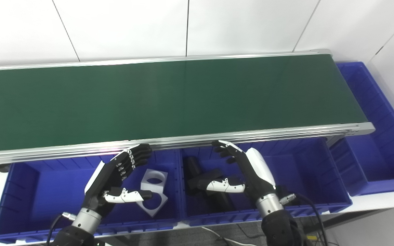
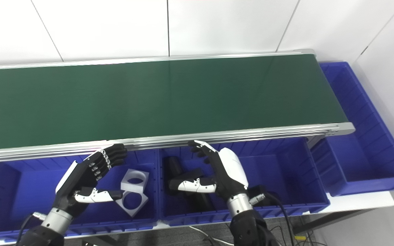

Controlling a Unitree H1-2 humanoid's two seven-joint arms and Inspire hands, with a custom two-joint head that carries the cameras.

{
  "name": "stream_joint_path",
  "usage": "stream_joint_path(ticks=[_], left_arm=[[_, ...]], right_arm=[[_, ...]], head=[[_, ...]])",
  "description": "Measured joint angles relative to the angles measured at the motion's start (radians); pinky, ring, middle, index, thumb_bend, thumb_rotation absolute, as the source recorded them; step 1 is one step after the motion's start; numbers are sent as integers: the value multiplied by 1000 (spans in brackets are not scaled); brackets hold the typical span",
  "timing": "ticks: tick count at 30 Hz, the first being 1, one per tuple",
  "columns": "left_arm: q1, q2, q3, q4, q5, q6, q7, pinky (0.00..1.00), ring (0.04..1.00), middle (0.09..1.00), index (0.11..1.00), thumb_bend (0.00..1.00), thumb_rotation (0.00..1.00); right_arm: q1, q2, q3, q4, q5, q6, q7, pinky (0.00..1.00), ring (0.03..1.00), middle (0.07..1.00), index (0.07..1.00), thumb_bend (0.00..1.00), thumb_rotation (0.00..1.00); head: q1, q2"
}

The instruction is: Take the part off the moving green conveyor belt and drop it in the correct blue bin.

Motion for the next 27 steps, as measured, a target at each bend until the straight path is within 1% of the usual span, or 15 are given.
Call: stream_joint_path(ticks=[2, 6, 7, 8, 10, 11, 12, 13, 16, 17, 18, 19, 22, 24, 27], left_arm=[[3, -6, -2, 1, 0, -2, 0, 838, 826, 817, 794, 1000, 170], [3, -9, -3, 12, 1, -11, 0, 846, 828, 811, 796, 1000, 171], [4, -10, -3, 19, 1, -20, 0, 841, 827, 809, 801, 1000, 174], [4, -11, -3, 25, 1, -29, 0, 839, 827, 809, 802, 1000, 174], [6, -13, -3, 33, 1, -34, 2, 833, 829, 809, 806, 1000, 175], [8, -14, -3, 33, 2, -36, 3, 832, 830, 809, 807, 1000, 175], [9, -16, -3, 34, 2, -38, 5, 831, 829, 809, 807, 1000, 176], [10, -18, -3, 36, 2, -41, 6, 824, 830, 809, 808, 1000, 173], [12, -28, -4, 51, 6, -55, 10, 810, 831, 813, 811, 1000, 162], [13, -32, -5, 60, 7, -66, 10, 808, 831, 814, 812, 1000, 162], [14, -36, -6, 64, 8, -68, 11, 808, 837, 819, 818, 1000, 159], [16, -38, -6, 65, 8, -69, 11, 808, 837, 819, 818, 1000, 159], [21, -43, -6, 69, 8, -77, 12, 810, 846, 827, 826, 1000, 157], [23, -46, -6, 69, 8, -79, 15, 811, 845, 821, 827, 1000, 164], [29, -50, -6, 70, 8, -81, 24, 809, 844, 822, 832, 1000, 191]], right_arm=[[1, 14, 1, -1, 52, -12, 1, 723, 771, 793, 818, 863, 494], [3, 29, 4, -1, 122, -14, 2, 730, 769, 794, 823, 842, 475], [4, 32, 4, -1, 139, -14, 2, 729, 770, 791, 822, 819, 453], [5, 33, 4, 0, 147, -14, 2, 728, 770, 791, 822, 814, 449], [5, 37, 7, 3, 161, -18, 1, 724, 772, 790, 822, 795, 434], [5, 40, 7, 8, 166, -26, 1, 723, 772, 790, 821, 791, 431], [4, 42, 8, 15, 172, -40, 0, 726, 774, 792, 822, 791, 434], [2, 45, 8, 30, 176, -58, -3, 731, 777, 795, 823, 790, 435], [-7, 56, 1, 96, 193, -97, -22, 744, 785, 798, 829, 784, 445], [-11, 56, -3, 122, 202, -119, -27, 748, 787, 798, 833, 782, 445], [-13, 56, -6, 147, 214, -136, -29, 760, 795, 803, 840, 765, 425], [-16, 55, -10, 173, 225, -163, -29, 761, 795, 803, 841, 764, 423], [-27, 45, -19, 239, 247, -222, -30, 779, 806, 811, 847, 769, 413], [-35, 31, -21, 275, 256, -249, -29, 773, 804, 808, 846, 781, 411], [-36, 6, -19, 289, 256, -283, -28, 769, 810, 815, 849, 794, 421]], head=[[0, 0], [26, -34], [26, -34], [26, -34], [43, -55], [43, -55], [43, -55], [52, -69], [64, -86], [65, -86], [69, -95], [69, -95], [80, -106], [83, -111], [97, -121]])
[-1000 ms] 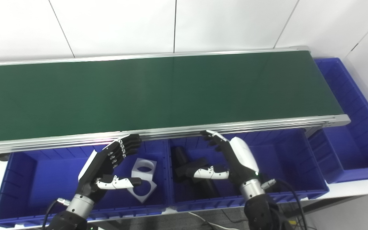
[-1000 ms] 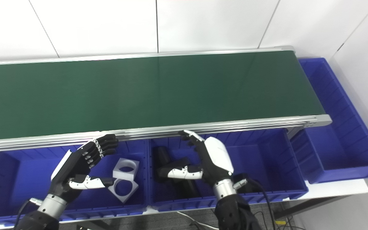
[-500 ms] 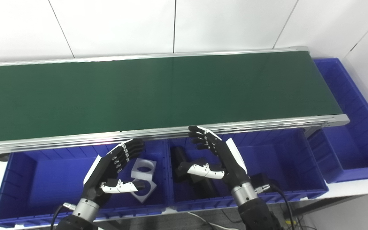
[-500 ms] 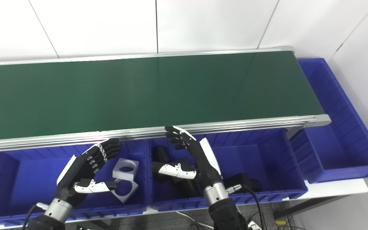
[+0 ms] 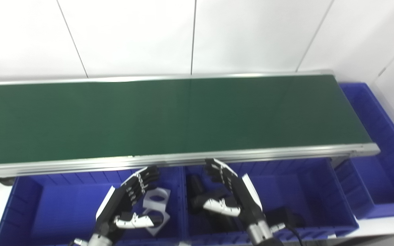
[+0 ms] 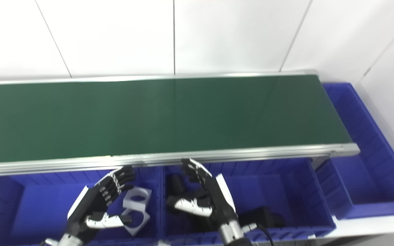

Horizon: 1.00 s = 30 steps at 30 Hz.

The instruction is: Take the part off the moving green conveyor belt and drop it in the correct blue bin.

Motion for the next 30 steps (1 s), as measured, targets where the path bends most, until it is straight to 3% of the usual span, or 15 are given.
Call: stream_joint_path(ticks=[10, 17, 30], left_arm=[[3, -23, 0, 34, 0, -41, 9, 810, 846, 826, 844, 1000, 227], [1, -27, 0, 72, 2, -71, 9, 805, 846, 827, 844, 986, 199], [-15, -29, 0, 135, 17, -116, 9, 818, 854, 826, 835, 1000, 214]], right_arm=[[-6, -26, 13, 28, -23, -21, 1, 762, 817, 830, 858, 737, 486], [-4, -30, 12, 44, -28, -65, -1, 748, 813, 827, 855, 712, 463], [-1, -26, 11, 67, -23, -125, -1, 756, 818, 829, 856, 806, 448]], head=[[18, -31], [25, -52], [43, -103]])
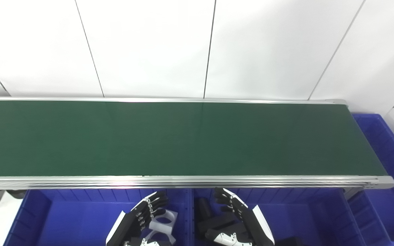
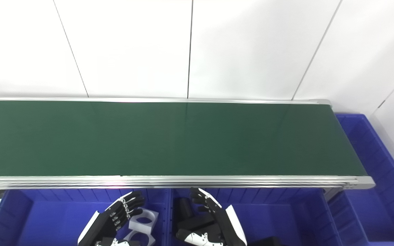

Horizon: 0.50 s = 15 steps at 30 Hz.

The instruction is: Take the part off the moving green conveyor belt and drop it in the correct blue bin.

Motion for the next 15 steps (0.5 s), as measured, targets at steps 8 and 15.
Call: stream_joint_path(ticks=[8, 15], left_arm=[[-6, 0, -1, 1, 0, -6, 0, 813, 848, 821, 827, 1000, 187], [-6, 0, -1, 1, -1, -9, 0, 808, 849, 826, 829, 1000, 180]], right_arm=[[-1, 2, 2, 0, 15, -20, 1, 773, 827, 837, 860, 810, 410], [0, 3, 2, 0, 15, -29, 1, 776, 827, 835, 859, 806, 396]], head=[[11, 5], [15, 9]])
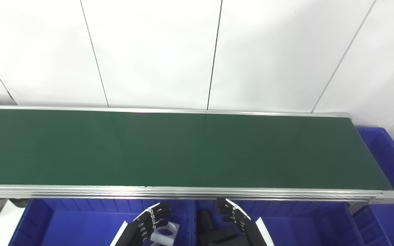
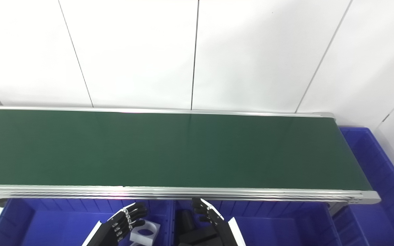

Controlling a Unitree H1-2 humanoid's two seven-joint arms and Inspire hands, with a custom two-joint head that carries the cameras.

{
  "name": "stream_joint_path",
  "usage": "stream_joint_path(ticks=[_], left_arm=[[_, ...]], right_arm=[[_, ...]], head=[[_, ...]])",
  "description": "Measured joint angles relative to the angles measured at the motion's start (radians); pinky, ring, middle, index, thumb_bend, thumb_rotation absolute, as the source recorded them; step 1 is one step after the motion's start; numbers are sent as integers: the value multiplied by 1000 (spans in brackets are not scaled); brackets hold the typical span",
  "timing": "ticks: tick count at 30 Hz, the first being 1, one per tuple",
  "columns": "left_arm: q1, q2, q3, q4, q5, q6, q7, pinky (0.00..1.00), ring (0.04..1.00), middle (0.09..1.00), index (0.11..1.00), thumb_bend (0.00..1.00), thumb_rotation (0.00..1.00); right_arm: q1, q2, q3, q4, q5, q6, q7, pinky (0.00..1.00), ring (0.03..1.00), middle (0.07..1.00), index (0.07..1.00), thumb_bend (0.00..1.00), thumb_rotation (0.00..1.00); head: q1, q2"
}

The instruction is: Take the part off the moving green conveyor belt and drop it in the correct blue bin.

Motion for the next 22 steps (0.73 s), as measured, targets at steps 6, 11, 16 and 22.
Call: stream_joint_path(ticks=[6, 11, 16, 22], left_arm=[[0, 0, -1, -1, 2, -3, 1, 808, 846, 822, 827, 1000, 187], [0, -1, -2, -1, 3, -4, 1, 812, 849, 824, 830, 1000, 181], [0, -1, -4, -1, 1, -4, 1, 820, 853, 826, 834, 1000, 188], [0, -1, -6, -1, 3, -4, 1, 829, 857, 829, 837, 988, 178]], right_arm=[[0, 0, 1, 0, -1, -3, 0, 775, 827, 835, 863, 802, 373], [0, -1, 3, -1, 0, -3, 1, 778, 827, 836, 863, 794, 359], [1, -2, 6, -3, -1, -3, 1, 775, 825, 834, 859, 783, 358], [2, -4, 7, -7, -5, -3, 2, 776, 828, 834, 860, 782, 354]], head=[[8, 3], [6, 6], [8, 12], [11, 18]])
